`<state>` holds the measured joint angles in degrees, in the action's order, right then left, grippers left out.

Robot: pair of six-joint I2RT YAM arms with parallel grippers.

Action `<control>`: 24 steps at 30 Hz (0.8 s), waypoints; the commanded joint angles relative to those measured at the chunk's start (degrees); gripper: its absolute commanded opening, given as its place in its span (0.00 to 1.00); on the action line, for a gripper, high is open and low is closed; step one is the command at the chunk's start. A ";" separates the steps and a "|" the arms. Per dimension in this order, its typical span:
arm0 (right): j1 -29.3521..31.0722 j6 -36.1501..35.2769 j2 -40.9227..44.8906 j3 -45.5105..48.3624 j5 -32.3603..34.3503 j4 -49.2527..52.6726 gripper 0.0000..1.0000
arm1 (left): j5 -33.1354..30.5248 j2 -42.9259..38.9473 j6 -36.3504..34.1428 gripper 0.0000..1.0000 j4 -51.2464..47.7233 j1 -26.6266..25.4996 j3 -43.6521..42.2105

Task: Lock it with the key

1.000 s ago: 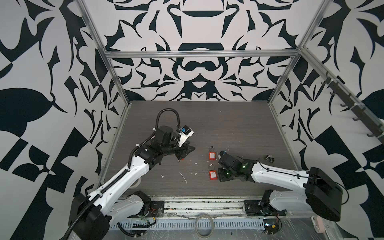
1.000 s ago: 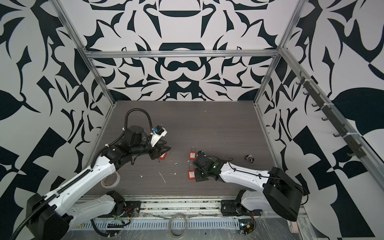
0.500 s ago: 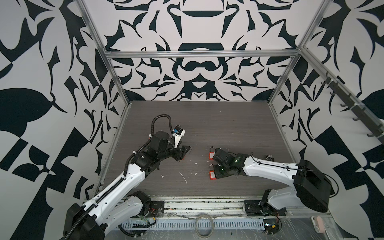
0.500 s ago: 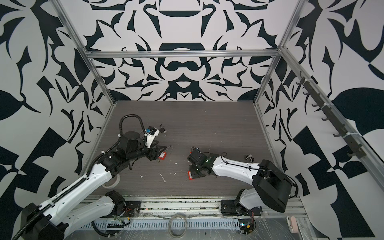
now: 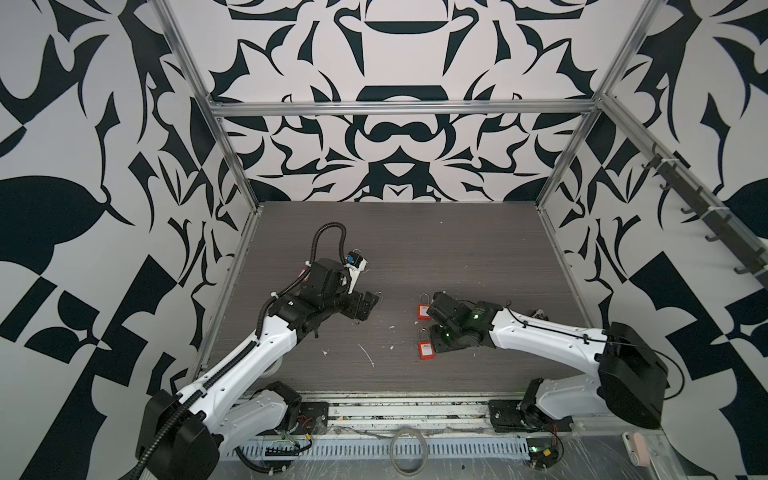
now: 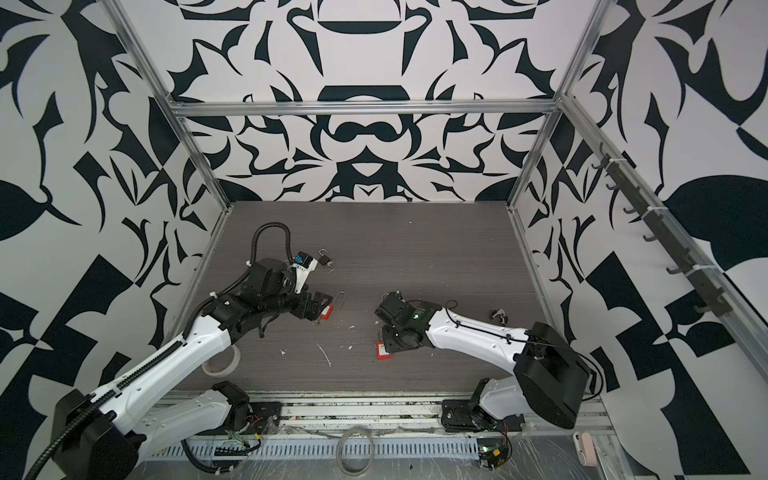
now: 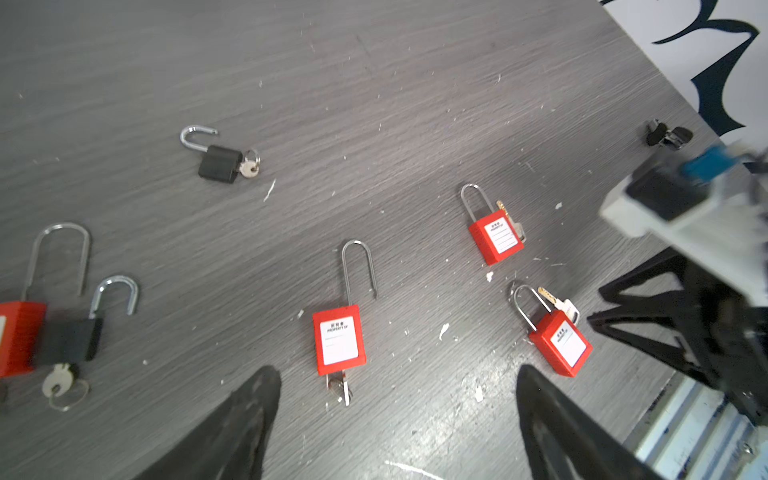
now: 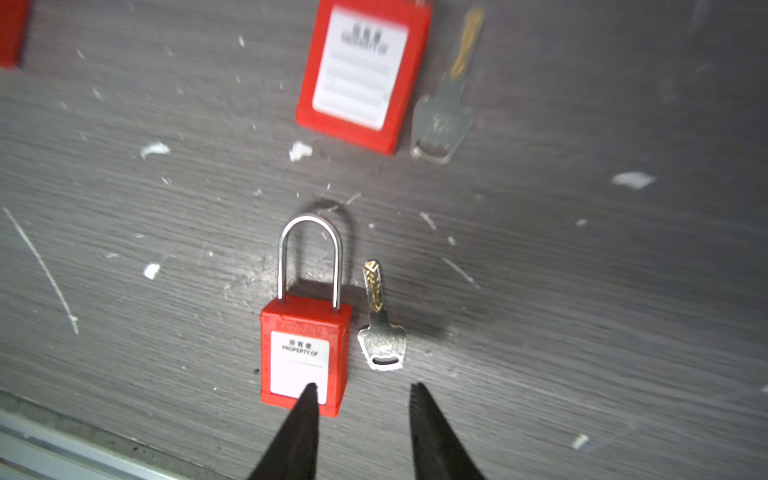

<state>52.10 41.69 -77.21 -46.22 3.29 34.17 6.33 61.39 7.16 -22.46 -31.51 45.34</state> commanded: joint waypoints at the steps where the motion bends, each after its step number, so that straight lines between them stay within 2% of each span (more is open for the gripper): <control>1: -0.19 -0.87 3.98 -3.81 8.85 5.33 0.44 | 6.95 2.71 2.18 0.96 -4.30 2.78 2.06; 3: -0.22 -0.89 5.32 -4.64 11.27 6.26 0.49 | 10.60 5.99 3.59 0.97 -7.09 4.42 4.08; 5: -0.19 -0.13 6.35 -5.78 12.65 7.34 0.50 | 10.68 9.33 4.34 0.97 -8.53 4.59 5.29; 7: -0.16 -0.16 7.11 -7.04 13.32 7.74 0.51 | 8.17 12.72 5.17 0.97 -9.72 4.67 6.42; 10: -0.16 -0.61 7.56 -8.80 14.95 7.28 0.63 | 2.97 16.71 5.94 1.00 -11.89 4.73 8.44; 12: -0.15 -1.19 6.86 -10.11 15.65 7.00 0.74 | 2.53 18.72 6.66 0.99 -12.93 5.17 9.52; 13: -0.20 -1.71 6.20 -10.79 15.87 6.79 0.77 | 2.30 19.67 7.11 0.99 -12.88 5.19 9.77; 19: -0.16 -3.02 2.47 -13.14 19.34 5.71 0.82 | 4.00 26.20 7.48 1.00 -11.89 5.19 11.18; 22: -0.31 -2.95 2.68 -11.74 20.91 3.22 0.87 | 2.95 27.99 8.05 0.99 -11.32 5.23 11.49; 24: -0.38 -1.35 3.91 -9.77 21.90 0.80 0.92 | 4.44 29.14 8.60 0.99 -10.79 5.24 11.88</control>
<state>52.03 39.35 -75.33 -57.12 21.37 38.15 9.89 89.47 14.06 -32.38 -26.57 55.64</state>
